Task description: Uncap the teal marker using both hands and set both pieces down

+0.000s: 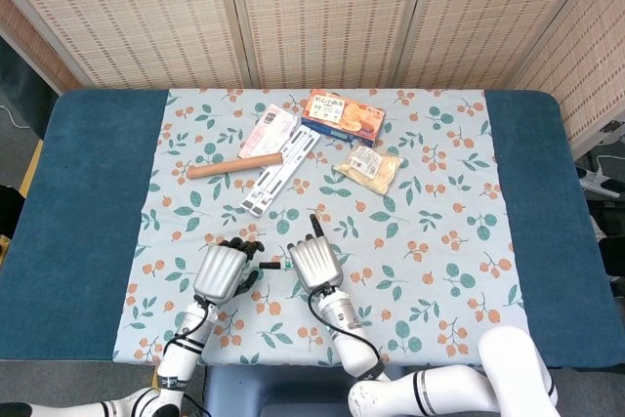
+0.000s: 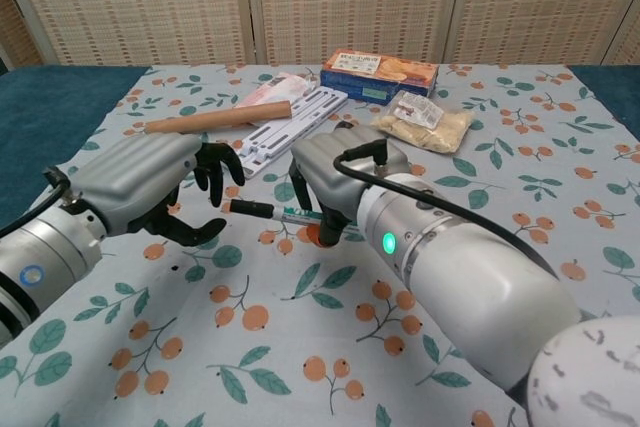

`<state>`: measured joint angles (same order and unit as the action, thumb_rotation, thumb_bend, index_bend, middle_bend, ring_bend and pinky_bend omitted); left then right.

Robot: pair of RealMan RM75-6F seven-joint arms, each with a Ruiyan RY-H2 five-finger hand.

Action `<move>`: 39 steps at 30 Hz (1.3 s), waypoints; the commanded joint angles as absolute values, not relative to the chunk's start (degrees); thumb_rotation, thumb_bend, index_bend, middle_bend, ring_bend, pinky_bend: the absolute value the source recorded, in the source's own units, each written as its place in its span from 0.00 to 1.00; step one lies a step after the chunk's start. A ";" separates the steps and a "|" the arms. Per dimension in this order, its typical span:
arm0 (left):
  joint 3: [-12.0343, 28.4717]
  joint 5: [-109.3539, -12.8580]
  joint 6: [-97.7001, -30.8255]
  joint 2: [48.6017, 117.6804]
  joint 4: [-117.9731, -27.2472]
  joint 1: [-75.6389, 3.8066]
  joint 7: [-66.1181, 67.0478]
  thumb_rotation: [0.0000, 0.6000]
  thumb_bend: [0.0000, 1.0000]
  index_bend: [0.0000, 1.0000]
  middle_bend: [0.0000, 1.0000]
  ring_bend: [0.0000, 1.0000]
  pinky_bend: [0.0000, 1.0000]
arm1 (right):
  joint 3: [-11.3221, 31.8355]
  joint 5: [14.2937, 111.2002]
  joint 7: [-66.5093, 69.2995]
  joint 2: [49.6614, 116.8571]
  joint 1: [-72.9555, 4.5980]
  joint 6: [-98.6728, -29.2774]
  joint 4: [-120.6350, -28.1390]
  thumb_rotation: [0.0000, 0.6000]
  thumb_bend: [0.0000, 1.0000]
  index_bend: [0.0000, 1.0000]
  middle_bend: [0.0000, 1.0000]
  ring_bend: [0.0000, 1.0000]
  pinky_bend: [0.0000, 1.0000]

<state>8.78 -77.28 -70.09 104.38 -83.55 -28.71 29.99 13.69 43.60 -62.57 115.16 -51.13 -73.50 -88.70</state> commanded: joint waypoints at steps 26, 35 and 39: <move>8.61 -76.00 -70.46 105.90 -84.06 -29.45 27.43 1.00 0.35 0.43 0.51 0.37 0.56 | 13.65 44.28 -62.34 116.71 -51.00 -73.49 -87.50 1.00 0.39 0.81 0.80 0.42 0.00; 8.52 -75.97 -70.59 106.26 -83.33 -29.61 26.94 1.00 0.35 0.47 0.54 0.38 0.57 | 14.13 44.04 -62.25 116.96 -50.86 -73.47 -87.93 1.00 0.39 0.81 0.80 0.42 0.00; 8.49 -76.35 -70.94 106.34 -83.28 -29.67 26.60 1.00 0.36 0.50 0.56 0.38 0.57 | 14.19 43.98 -62.40 116.95 -50.84 -73.49 -87.92 1.00 0.39 0.81 0.80 0.42 0.00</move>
<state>8.50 -76.32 -70.91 106.31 -83.29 -29.66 26.63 14.19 43.97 -62.40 116.96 -50.84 -73.49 -87.92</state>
